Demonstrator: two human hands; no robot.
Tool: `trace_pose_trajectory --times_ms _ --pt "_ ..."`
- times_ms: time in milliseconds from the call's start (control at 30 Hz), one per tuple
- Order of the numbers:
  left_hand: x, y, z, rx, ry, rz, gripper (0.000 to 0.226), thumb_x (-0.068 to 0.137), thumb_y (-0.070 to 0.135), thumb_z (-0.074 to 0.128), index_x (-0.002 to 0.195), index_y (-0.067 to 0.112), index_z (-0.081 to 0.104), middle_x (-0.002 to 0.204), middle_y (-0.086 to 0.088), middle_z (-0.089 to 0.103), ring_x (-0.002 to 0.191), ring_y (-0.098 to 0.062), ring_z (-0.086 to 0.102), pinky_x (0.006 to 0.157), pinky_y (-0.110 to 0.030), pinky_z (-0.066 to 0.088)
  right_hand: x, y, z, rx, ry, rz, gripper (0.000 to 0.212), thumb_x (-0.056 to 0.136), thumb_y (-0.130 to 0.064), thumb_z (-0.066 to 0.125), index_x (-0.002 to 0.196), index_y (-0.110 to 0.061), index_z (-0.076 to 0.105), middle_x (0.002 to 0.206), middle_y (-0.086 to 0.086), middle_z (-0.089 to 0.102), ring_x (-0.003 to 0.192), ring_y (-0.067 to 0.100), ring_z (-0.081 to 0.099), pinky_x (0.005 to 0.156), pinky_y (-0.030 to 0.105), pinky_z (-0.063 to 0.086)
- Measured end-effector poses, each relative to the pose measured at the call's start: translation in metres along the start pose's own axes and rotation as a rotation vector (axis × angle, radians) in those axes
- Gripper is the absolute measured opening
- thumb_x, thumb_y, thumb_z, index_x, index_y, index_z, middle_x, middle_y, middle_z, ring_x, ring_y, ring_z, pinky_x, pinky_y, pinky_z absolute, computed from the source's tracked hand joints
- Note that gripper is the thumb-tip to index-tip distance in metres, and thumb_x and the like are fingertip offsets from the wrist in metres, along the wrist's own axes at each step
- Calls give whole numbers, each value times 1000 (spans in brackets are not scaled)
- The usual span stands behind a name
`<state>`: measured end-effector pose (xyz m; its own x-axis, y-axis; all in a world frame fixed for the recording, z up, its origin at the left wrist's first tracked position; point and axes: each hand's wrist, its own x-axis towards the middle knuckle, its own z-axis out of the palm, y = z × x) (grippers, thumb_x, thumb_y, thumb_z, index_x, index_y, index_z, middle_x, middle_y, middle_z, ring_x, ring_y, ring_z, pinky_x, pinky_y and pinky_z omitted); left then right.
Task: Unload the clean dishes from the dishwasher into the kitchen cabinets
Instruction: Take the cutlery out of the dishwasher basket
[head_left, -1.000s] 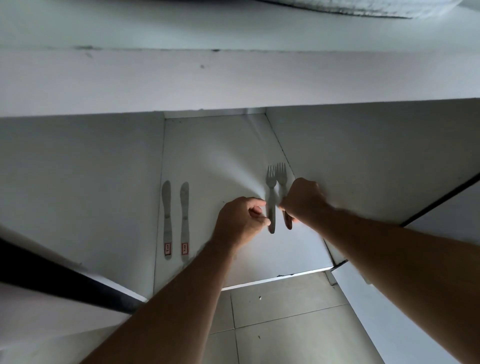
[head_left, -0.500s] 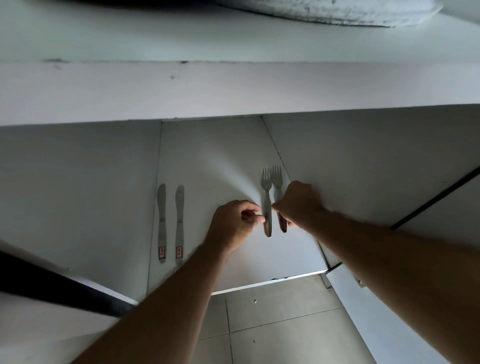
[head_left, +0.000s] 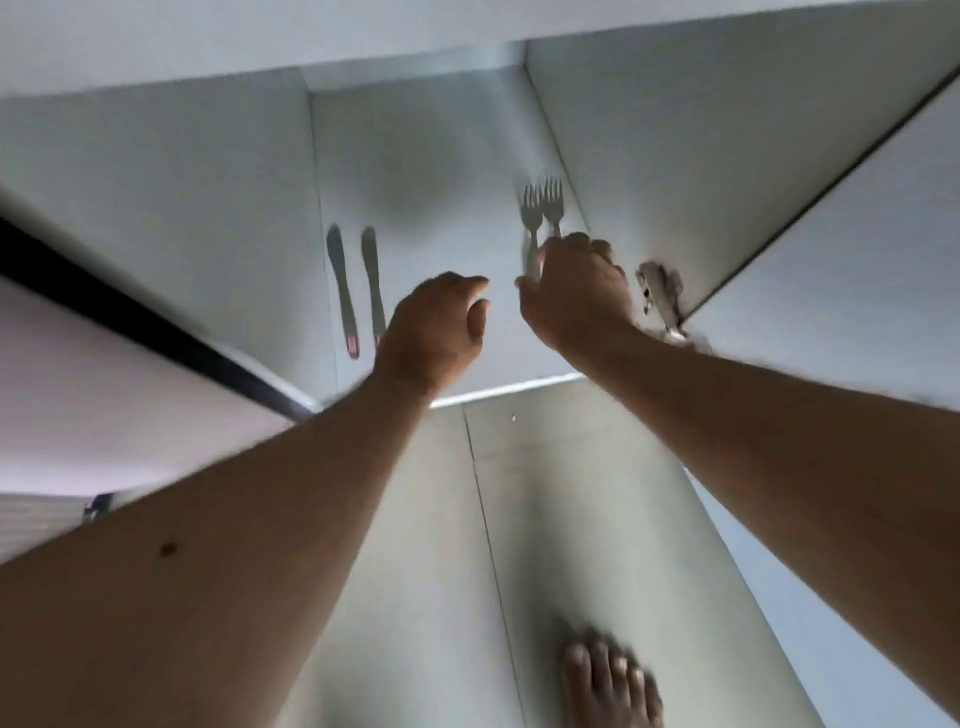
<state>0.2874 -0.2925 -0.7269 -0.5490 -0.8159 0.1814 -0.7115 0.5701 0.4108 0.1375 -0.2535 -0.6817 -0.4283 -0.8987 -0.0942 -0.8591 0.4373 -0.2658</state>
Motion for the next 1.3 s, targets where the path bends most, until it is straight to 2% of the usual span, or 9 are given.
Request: trace_pose_trajectory --times_ms 133,267,433,533,667,767,867,1033,1300 --pt "-43 3 -30 46 68 -10 37 99 26 48 129 10 63 119 -14 69 113 -30 64 103 -36 46 -45 -8 -18 131 -20 -11 39 95 -33 56 127 -11 60 130 8 58 128 25 47 105 39 42" --pt "-80 20 -83 11 -15 -78 41 101 27 45 137 11 57 128 -14 65 122 -27 59 108 -36 43 -89 -16 -59 106 -55 -20 39 98 -28 54 131 -9 57 133 9 55 133 23 43 110 33 35" --pt "-112 64 -166 -35 -49 -93 40 100 23 51 137 8 57 128 -15 65 120 -28 61 107 -38 46 -157 -49 -117 86 -146 -119 40 99 -28 53 134 -8 54 138 7 53 143 25 32 115 38 30" --pt "-129 103 -220 -74 -51 -119 40 99 27 56 133 7 60 129 -15 63 122 -27 60 105 -39 47 -197 -62 -157 35 -127 -148 40 97 -26 55 132 -8 57 137 9 55 141 28 35 115 39 30" --pt "-144 157 -308 -115 -153 -177 46 97 30 58 138 8 55 137 -15 57 131 -28 52 107 -40 42 -248 -94 -227 84 -164 -89 44 97 -28 55 135 -6 55 145 12 51 144 31 33 119 41 24" --pt "-154 185 -381 -75 -180 -197 48 95 23 63 139 9 54 139 -15 56 131 -29 52 106 -43 46 -276 -117 -296 108 -154 -49 43 97 -29 55 134 -7 56 144 11 52 142 30 36 118 40 24" --pt "-155 210 -453 -40 -144 -250 50 93 15 63 141 9 52 140 -14 56 132 -27 51 107 -36 41 -293 -133 -365 84 -164 -70 42 98 -31 54 134 -10 56 144 8 52 141 27 36 118 38 24" --pt "-146 250 -554 -21 -127 -291 55 98 17 53 150 13 37 152 -7 43 144 -20 33 115 -25 25 -299 -155 -470 85 -134 -111 41 98 -28 54 134 -9 55 144 9 50 141 28 34 117 35 21" --pt "-166 296 -653 -76 -99 -322 61 94 18 63 149 13 38 151 -5 44 143 -23 37 113 -32 33 -335 -159 -578 168 -66 -23 38 94 -22 58 130 -10 58 140 7 51 136 26 37 109 37 34"
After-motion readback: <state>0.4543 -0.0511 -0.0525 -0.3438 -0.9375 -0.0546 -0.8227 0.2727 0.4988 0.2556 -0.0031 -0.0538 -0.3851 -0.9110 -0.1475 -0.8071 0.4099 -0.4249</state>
